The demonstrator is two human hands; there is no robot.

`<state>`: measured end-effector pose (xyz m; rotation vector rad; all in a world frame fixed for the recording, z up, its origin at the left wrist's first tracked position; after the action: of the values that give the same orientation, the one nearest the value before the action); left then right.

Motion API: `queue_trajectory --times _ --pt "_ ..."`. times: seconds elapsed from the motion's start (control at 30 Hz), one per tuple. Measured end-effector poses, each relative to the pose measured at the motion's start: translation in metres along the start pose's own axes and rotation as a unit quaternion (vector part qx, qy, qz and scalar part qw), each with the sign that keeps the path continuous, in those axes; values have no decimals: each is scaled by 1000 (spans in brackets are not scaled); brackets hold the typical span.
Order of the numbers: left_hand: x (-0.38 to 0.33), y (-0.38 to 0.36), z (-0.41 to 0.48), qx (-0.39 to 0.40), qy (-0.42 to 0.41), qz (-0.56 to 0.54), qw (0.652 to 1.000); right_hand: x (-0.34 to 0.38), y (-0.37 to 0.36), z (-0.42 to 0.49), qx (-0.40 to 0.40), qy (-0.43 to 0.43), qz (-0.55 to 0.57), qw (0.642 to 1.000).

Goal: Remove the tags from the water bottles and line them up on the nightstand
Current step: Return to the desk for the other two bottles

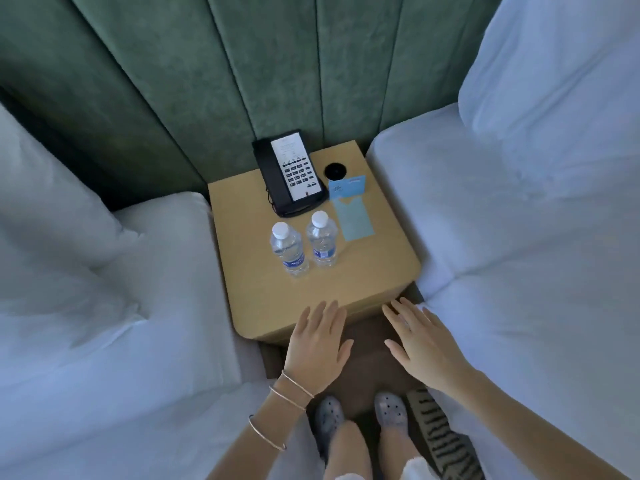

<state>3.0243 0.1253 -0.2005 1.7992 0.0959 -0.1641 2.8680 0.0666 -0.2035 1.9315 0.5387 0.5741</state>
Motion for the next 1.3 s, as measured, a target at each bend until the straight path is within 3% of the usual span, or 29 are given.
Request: queue_trajectory --times 0.2,0.37,0.67,0.87,1.13,1.3 --pt "-75 97 -26 -40 -167 -11 985 -4 82 -100 -73 -126 29 989" --pt "-143 129 -26 -80 -300 -16 950 -29 90 -175 -121 -243 51 961" --pt "-308 99 -71 14 -489 0 872 -50 32 -359 -176 -455 125 864" --pt "-426 60 -163 55 -624 45 778 -37 -17 -507 -175 -549 169 800" --pt "-576 38 -278 67 -743 75 661 -7 -59 -691 -207 -653 184 705" --pt "-650 31 -349 85 -807 78 579 19 -75 -780 -229 -731 179 618"
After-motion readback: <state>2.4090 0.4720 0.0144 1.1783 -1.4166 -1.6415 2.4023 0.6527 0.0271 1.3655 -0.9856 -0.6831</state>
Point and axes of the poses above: each hand's wrist, its own z-axis towards the middle knuckle, its own y-axis out of the back of the hand, x = y × z, the point moved 7 cm from there along z, towards the middle knuckle, and after that the axes turned 3 degrees about x, right-handed, at the moved point
